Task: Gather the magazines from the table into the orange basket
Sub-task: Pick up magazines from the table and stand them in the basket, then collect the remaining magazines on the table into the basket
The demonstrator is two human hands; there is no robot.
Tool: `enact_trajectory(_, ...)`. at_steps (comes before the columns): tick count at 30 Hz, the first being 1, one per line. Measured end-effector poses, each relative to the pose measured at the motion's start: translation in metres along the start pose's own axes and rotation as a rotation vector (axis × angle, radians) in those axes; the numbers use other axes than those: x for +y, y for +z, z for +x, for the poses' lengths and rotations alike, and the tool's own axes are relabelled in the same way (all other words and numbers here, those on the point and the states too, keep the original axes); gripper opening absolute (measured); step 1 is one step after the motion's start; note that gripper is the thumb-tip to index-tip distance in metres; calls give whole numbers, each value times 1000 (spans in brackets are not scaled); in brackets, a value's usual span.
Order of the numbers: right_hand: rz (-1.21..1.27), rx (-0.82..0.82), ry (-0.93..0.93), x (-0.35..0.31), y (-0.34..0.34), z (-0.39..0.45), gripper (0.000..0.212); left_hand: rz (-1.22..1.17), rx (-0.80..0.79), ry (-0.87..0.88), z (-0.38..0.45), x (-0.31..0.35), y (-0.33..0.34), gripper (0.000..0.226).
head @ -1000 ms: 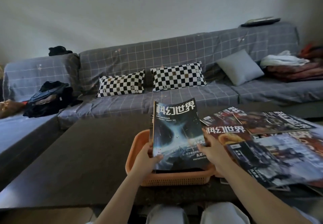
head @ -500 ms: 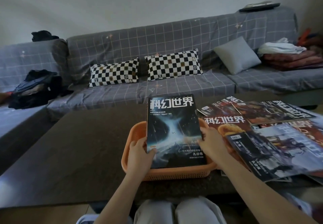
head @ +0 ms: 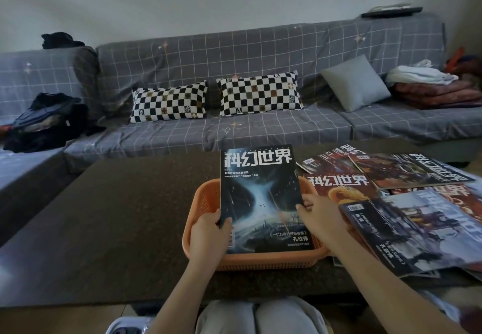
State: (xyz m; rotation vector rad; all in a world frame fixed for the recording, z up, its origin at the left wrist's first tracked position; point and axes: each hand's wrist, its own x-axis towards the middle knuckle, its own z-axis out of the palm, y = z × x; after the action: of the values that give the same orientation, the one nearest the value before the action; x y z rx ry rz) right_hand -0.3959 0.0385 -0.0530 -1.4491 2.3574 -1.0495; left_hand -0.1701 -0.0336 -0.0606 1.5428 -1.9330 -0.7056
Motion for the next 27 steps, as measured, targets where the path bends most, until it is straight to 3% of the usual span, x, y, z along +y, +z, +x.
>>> enact_trajectory(5, -8, -93, 56, 0, 4, 2, 28, -142, -39, -62, -1, 4, 2, 36)
enact_trajectory(8, 64, -188, 132, -5, 12, 4, 26, -199, -160, -91, 8, 11, -1, 33)
enact_trajectory(12, 358, -211, 319, -8, 18, 5, 19, -566, -340, -222, 14, 20, -8, 33)
enact_trajectory(17, 472, -196, 330, -10, 16, 4, 23, -764, -473, -224, 18, 19, -8, 44)
enact_trajectory(23, 503, -224, 318, -13, 14, 2, 26, -658, -487, -181, 21, 14, -3, 67)
enact_trajectory(27, 422, -247, 329, -14, 14, 1, 33, -567, -400, -179, 22, 17, 3, 69)
